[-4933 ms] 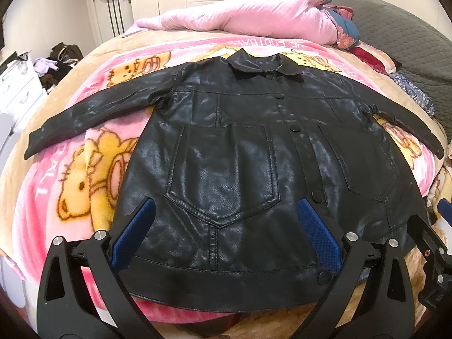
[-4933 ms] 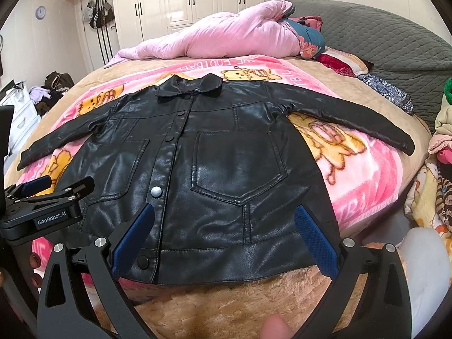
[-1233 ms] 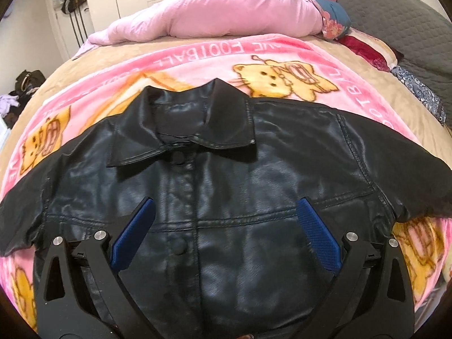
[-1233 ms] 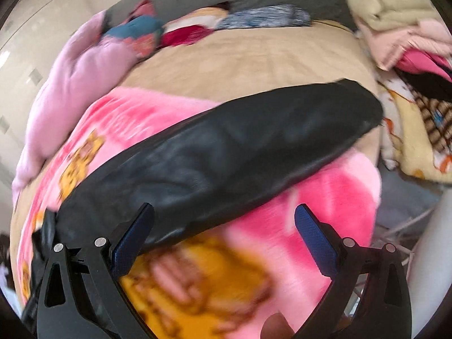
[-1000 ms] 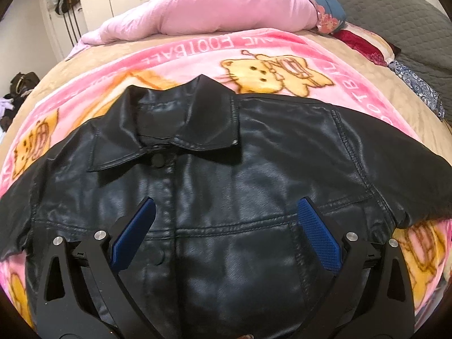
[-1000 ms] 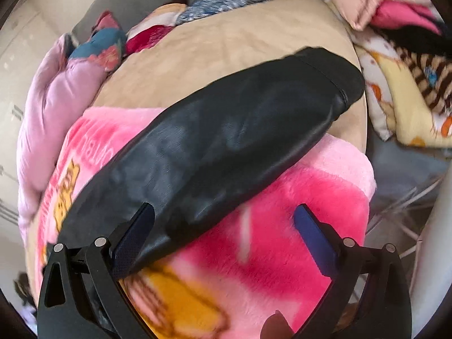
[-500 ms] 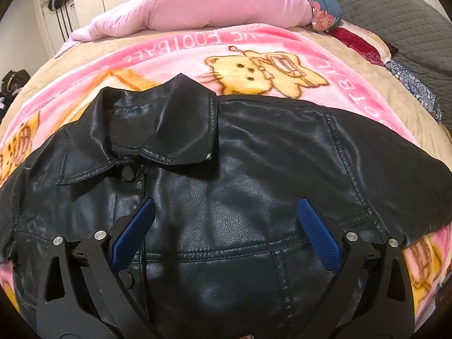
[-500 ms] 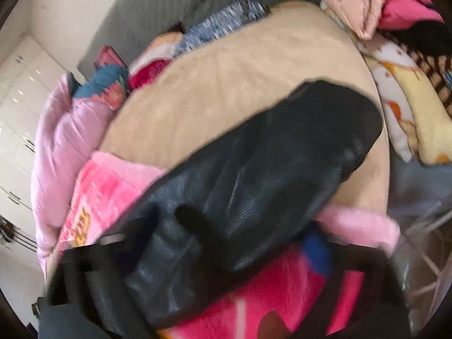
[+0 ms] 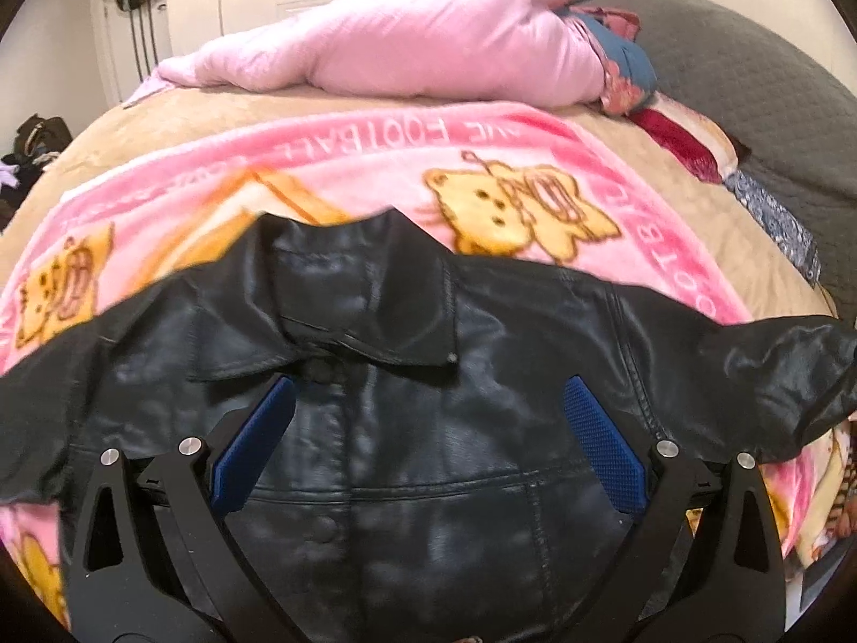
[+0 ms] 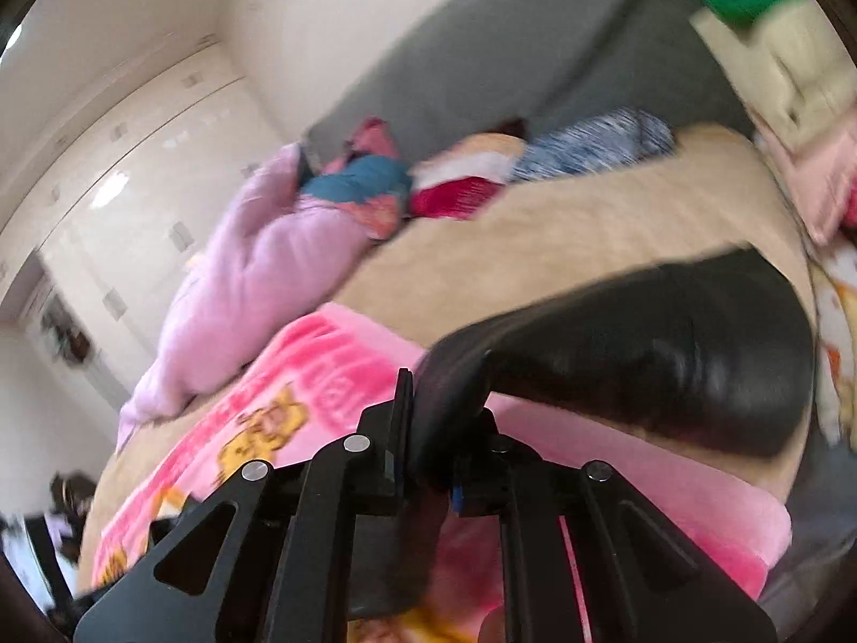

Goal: Fold large clothes

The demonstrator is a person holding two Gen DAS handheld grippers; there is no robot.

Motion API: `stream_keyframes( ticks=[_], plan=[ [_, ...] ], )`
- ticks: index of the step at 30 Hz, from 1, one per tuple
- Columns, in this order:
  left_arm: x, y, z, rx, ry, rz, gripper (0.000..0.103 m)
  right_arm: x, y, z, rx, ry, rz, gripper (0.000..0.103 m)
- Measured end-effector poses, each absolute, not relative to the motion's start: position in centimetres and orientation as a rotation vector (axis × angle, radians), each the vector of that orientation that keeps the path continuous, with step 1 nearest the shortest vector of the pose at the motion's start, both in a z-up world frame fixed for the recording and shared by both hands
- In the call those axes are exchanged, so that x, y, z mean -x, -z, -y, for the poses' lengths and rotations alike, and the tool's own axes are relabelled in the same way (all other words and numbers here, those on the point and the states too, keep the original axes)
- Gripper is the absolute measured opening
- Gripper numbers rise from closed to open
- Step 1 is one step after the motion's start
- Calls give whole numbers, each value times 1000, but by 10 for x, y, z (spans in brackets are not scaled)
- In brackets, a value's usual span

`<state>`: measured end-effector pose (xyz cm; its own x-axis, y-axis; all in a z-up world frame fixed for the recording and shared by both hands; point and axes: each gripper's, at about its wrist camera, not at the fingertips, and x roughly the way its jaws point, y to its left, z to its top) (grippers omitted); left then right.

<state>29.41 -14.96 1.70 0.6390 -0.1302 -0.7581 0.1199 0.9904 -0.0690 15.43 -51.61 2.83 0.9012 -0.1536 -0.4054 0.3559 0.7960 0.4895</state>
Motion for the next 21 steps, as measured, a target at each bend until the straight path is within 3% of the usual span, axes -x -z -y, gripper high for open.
stream_keyframes(
  ticks=[21],
  plan=[
    [-256, -80, 57, 49, -26, -715, 94, -192, -99, 362, -269, -33, -391, 10]
  ],
)
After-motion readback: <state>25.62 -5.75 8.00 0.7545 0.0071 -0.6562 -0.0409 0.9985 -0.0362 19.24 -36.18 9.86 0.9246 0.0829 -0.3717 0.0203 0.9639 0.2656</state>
